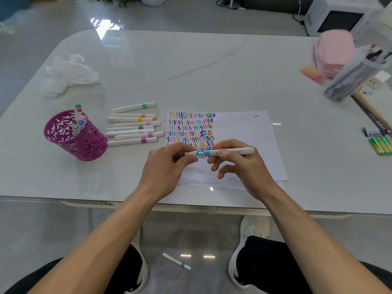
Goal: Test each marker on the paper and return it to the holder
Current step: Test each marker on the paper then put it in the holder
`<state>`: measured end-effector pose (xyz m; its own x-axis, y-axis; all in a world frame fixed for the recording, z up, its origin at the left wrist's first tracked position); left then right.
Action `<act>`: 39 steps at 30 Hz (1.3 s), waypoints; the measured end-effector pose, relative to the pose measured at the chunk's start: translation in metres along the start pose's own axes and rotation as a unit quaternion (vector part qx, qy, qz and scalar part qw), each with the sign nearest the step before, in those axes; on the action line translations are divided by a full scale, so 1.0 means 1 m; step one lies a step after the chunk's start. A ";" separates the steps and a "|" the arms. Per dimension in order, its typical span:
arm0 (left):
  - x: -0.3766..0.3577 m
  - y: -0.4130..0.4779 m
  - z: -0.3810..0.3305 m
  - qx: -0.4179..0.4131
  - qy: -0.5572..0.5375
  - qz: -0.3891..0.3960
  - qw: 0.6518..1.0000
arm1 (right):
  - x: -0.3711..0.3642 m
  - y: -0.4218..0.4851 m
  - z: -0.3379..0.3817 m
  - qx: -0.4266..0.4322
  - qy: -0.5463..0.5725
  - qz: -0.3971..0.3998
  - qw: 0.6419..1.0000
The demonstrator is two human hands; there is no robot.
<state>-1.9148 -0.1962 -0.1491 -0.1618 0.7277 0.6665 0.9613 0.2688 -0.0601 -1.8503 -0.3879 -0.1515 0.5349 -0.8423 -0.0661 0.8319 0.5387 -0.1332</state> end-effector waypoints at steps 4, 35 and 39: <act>0.001 -0.002 -0.002 -0.013 -0.019 0.033 0.999 | -0.003 -0.001 0.000 -0.010 -0.015 0.017 1.000; 0.018 -0.010 -0.007 -0.019 -0.139 0.026 0.990 | -0.024 -0.001 0.007 -0.023 0.097 -0.036 0.994; 0.034 -0.010 -0.005 -0.015 -0.161 -0.026 0.986 | -0.027 0.003 0.003 -0.038 0.086 -0.064 0.993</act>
<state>-1.9292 -0.1774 -0.1224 -0.2682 0.8777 0.3970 0.9555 0.2950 -0.0067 -1.8621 -0.3633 -0.1467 0.3872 -0.8974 -0.2115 0.8739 0.4304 -0.2260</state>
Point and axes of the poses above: each hand's wrist, its own y-axis towards the middle knuckle, its own x-axis out of the back of the hand, z = x × y, the point moved 2 cm from there along y, towards the middle knuckle, and after that the axes turned 2 degrees about z, right-handed, at the moved point
